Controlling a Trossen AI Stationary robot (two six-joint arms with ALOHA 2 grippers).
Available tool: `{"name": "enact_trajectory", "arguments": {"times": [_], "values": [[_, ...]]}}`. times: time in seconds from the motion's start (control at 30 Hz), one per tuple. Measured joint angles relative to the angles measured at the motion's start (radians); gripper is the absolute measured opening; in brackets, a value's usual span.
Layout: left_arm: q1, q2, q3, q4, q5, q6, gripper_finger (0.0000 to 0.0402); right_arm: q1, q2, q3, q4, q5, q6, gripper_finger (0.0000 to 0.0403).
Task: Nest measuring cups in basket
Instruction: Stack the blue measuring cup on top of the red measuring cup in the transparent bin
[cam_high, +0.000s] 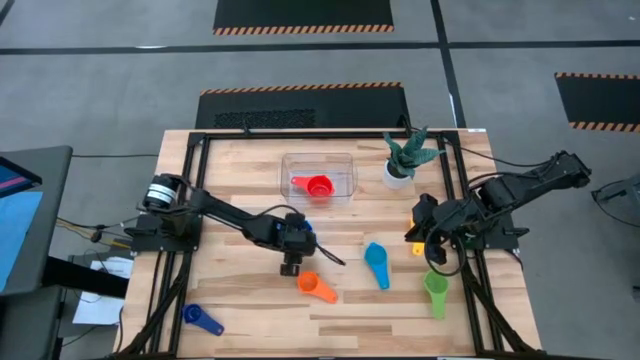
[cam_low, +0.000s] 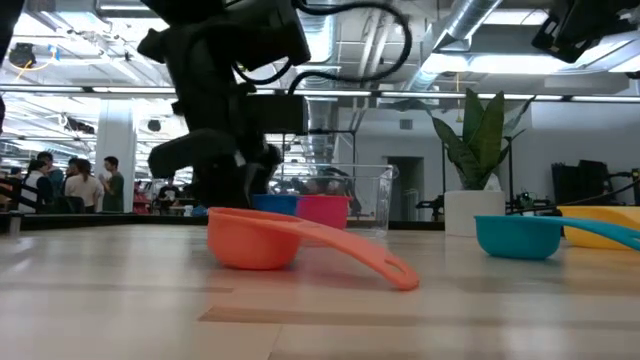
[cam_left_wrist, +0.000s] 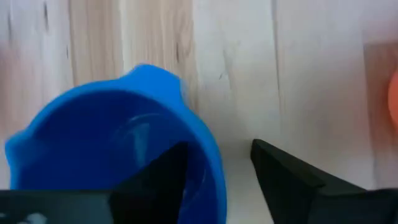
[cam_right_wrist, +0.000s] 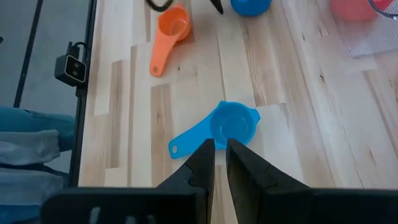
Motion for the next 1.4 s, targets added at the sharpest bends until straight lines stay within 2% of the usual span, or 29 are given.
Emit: {"name": "enact_trajectory", "arguments": {"times": [0.07, 0.2, 0.23, 0.37, 0.53, 0.6, 0.73, 0.8, 0.87, 1.03, 1.1, 1.17, 1.3, 1.4], "values": [[0.007, 0.003, 0.021, -0.028, -0.005, -0.051, 0.0136, 0.0, 0.0, 0.0, 0.0, -0.009, 0.002, 0.0066], [0.035, -0.003, 0.093, -0.094, -0.025, -0.097, 0.0023, 0.0, 0.0, 0.0, 0.0, -0.019, 0.002, 0.0066], [0.042, -0.004, 0.113, -0.1, -0.03, -0.104, 0.0015, 0.0, 0.0, 0.0, 0.0, -0.019, 0.002, 0.0066], [0.056, -0.003, 0.241, -0.213, 0.022, -0.131, 0.0003, 0.0, 0.0, 0.0, 0.0, -0.019, 0.002, 0.0066], [0.056, -0.004, 0.548, -0.408, 0.033, -0.039, 0.0001, 0.0, 0.0, 0.0, 0.0, -0.019, 0.001, 0.0066], [0.057, -0.005, 0.658, -0.469, -0.031, 0.0, 0.0001, 0.0, 0.0, 0.0, 0.0, -0.019, 0.001, 0.0066], [0.106, -0.006, 0.819, -0.614, -0.234, 0.041, 0.0001, 0.0, 0.0, 0.0, 0.0, -0.018, -0.006, 0.0066], [0.154, -0.009, 0.849, -0.63, -0.253, 0.05, 0.0, 0.0, 0.0, 0.0, 0.0, -0.018, -0.008, 0.0066], [0.21, -0.008, 0.851, -0.645, -0.218, 0.068, 0.0, 0.0, 0.0, 0.0, 0.0, -0.018, -0.009, 0.0066], [0.356, 0.041, 0.851, -0.687, -0.01, 0.077, 0.0, 0.0, 0.0, 0.0, 0.0, -0.018, -0.009, 0.0066], [0.39, 0.077, 0.849, -0.697, 0.017, 0.091, 0.0, 0.0, 0.0, 0.0, 0.001, -0.018, -0.009, 0.0066], [0.405, 0.11, 0.849, -0.692, 0.035, 0.125, 0.0, 0.0, 0.0, 0.0, 0.0, -0.018, -0.009, 0.0066], [0.411, 0.182, 0.85, -0.691, 0.146, 0.139, 0.0, 0.0, 0.0, 0.0, 0.001, -0.018, -0.009, 0.0066], [0.405, 0.227, 0.849, -0.701, 0.157, 0.136, 0.0, 0.0, 0.0, 0.0, 0.001, -0.018, -0.008, 0.0066]]}}
